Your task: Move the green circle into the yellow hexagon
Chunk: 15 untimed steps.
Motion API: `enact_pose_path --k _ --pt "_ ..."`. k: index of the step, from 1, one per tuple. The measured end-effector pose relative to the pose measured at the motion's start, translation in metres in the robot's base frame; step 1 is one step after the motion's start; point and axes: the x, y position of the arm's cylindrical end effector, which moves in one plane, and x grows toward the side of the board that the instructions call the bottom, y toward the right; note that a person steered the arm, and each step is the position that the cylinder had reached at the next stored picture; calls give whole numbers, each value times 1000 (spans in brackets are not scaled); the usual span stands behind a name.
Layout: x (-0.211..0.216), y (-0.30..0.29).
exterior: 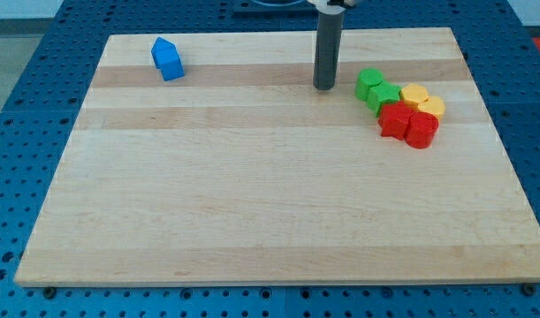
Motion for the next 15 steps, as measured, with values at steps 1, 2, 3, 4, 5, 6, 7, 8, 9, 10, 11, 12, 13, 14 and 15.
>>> enact_pose_path --k 1,2,3,4,5,6,7,8,9,10,11,12,13,14,15 --pt "6 17" --pt "9 40" --pt "5 54" --pt "-8 59" --pt "-14 69" --pt "-14 87" --pt "-14 91" --pt "-25 98" --pt "-24 109" --pt "-16 111" --pt "0 111" --pt "7 112" --pt "5 111" --pt "5 111" --pt "0 111"
